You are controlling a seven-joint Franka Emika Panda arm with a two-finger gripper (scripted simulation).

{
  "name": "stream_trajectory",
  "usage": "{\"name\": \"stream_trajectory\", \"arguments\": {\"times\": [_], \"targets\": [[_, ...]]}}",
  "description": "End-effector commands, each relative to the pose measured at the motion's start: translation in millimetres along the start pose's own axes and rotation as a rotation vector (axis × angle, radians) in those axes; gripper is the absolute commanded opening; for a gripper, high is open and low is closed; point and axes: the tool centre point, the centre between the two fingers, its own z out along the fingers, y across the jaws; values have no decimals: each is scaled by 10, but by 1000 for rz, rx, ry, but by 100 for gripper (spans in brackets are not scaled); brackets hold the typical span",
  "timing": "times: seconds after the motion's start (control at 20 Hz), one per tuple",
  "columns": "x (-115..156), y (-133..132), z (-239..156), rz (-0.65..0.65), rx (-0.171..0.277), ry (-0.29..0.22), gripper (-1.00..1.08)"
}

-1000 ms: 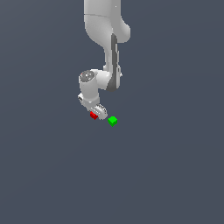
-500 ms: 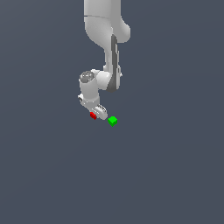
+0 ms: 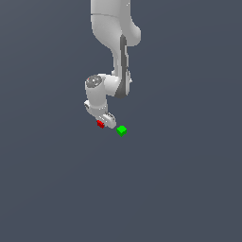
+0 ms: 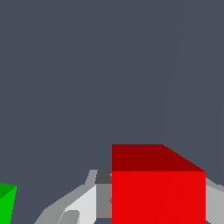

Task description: Stack the red cube on top of the green cube.

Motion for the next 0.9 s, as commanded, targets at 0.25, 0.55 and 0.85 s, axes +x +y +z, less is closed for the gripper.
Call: {"name": "stream_trajectory", "arguments": {"times": [0.25,0.55,0.85], "targets": [[-3,0,-339,0,1,1,-100],[0,6,-700,1,0,1,-100],[8,5,-895,1,0,1,-100]]}}
